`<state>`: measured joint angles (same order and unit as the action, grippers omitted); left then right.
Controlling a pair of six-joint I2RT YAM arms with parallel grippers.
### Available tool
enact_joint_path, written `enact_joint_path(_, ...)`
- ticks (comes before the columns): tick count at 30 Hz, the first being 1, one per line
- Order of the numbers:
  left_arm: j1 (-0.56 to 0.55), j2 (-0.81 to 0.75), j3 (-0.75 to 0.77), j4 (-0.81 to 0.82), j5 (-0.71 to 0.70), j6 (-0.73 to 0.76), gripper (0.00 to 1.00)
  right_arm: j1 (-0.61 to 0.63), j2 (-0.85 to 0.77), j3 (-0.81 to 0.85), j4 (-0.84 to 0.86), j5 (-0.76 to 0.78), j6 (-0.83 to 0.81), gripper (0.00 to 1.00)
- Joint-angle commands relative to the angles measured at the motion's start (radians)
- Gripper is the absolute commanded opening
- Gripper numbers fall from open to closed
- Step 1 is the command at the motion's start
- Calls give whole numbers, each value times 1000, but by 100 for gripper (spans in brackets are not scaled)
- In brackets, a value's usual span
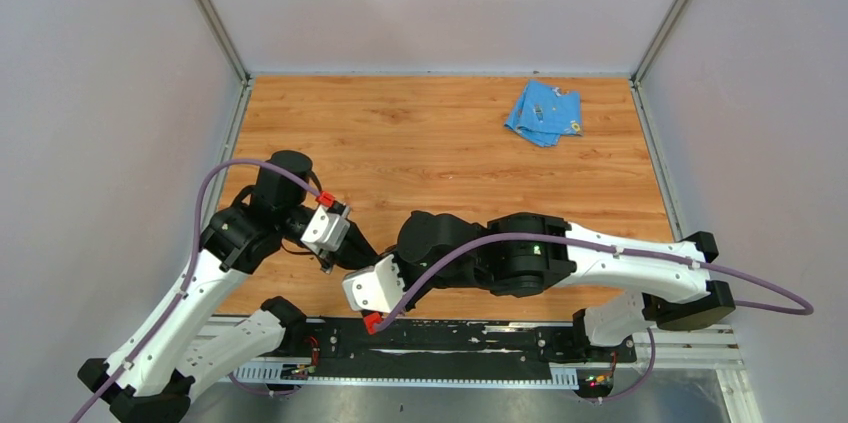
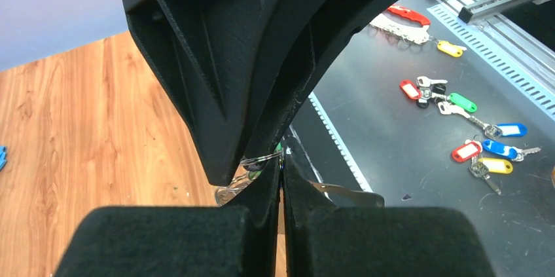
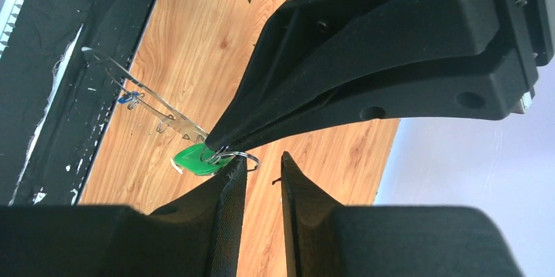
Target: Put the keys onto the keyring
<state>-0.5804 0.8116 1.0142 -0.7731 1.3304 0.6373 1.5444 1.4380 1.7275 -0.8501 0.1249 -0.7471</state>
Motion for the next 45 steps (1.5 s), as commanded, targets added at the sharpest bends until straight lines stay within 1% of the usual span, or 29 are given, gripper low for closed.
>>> enact_joint_path(1,-9,14,50,36,56,16,0,-4,13,15,94,-11,13,28)
enact_joint_path(5,-8,17,90,34,53,41,0,-13,2,20,92,-19,15,27)
enact_joint_path(10,-7,30,174,33,11,74,0,-21,-15,37,91,-11,-4,27)
enact_joint_path(13,-7,55,246,41,-19,58,0,-35,-6,76,102,0,-28,27)
enact_joint_path(15,-6,83,303,70,-46,15,0,-41,-5,96,131,-13,-49,27)
enact_joint_path(16,-7,92,327,115,-62,-35,0,-44,-2,109,139,-23,-60,27)
enact_joint_path(17,-7,91,329,229,-96,-135,0,-46,0,121,146,-31,-68,27)
enact_joint_path(19,3,46,226,712,-214,-542,0,-52,2,147,150,-52,-78,27)
enact_joint_path(20,10,31,203,804,-251,-611,0,-58,1,156,157,-68,-79,28)
enact_joint_path(22,12,52,238,817,-239,-643,0,-81,0,177,162,-104,-76,28)
enact_joint_path(25,5,45,242,816,-237,-639,0,-113,9,213,170,-182,-73,28)
enact_joint_path(28,-6,40,236,826,-278,-617,0,-155,15,247,172,-294,-69,28)
enact_joint_path(34,-28,26,222,996,-398,-633,0,-241,24,301,174,-501,-32,29)
enact_joint_path(38,-47,20,224,1092,-425,-633,0,-259,37,339,172,-557,-21,30)
enact_joint_path(41,-68,11,213,1146,-447,-596,0,-269,48,373,175,-599,-5,29)
enact_joint_path(45,-76,3,207,1223,-452,-607,0,-283,66,405,207,-638,25,31)
